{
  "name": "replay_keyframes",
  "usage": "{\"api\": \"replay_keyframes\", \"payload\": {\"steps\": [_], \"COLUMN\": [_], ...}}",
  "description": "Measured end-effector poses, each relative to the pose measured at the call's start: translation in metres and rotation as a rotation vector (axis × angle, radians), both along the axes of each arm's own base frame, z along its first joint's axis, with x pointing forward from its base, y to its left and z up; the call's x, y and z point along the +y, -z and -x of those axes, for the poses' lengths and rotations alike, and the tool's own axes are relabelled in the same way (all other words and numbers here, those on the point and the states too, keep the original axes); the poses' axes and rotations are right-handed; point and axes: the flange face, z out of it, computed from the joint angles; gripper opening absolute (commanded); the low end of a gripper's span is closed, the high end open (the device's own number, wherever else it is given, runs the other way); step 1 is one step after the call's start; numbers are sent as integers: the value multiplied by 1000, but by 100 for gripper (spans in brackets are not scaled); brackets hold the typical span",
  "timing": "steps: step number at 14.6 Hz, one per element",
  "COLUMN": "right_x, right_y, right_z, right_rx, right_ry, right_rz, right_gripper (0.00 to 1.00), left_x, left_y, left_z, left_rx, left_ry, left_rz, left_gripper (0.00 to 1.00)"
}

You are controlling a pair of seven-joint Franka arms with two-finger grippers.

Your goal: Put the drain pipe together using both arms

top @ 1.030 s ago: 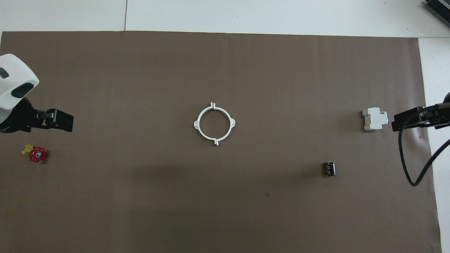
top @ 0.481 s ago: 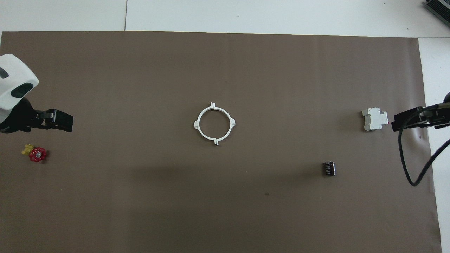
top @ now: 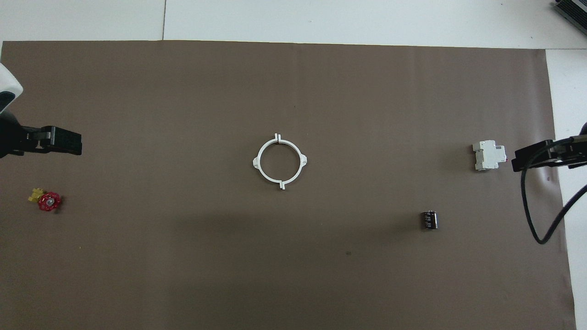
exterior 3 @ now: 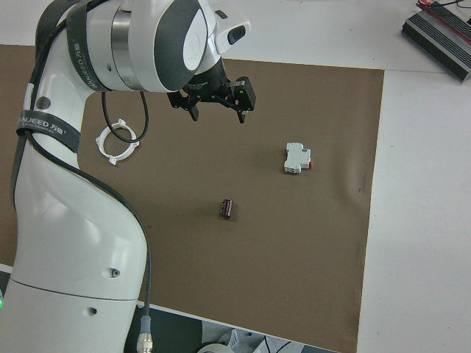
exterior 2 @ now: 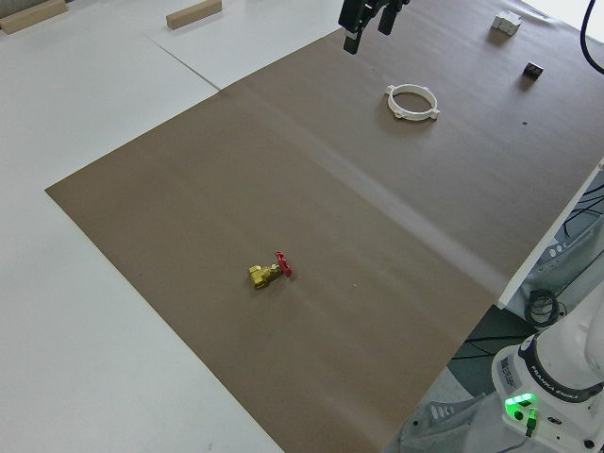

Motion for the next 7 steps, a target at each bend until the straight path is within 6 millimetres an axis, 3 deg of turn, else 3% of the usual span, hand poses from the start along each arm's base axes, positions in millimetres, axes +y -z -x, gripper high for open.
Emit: {"api": "replay_keyframes", "payload": {"steps": [7], "right_x": [0], "right_y": [0], "right_z": [0], "right_rx": [-3], "right_ry": [-1], "right_rz": [0], "right_gripper": [100], "left_x": [-1], "left_y": [2], "left_z": [-8], "left_rx": [-53], "left_ry": [1], "left_rz": [9], "left_gripper": [100]}}
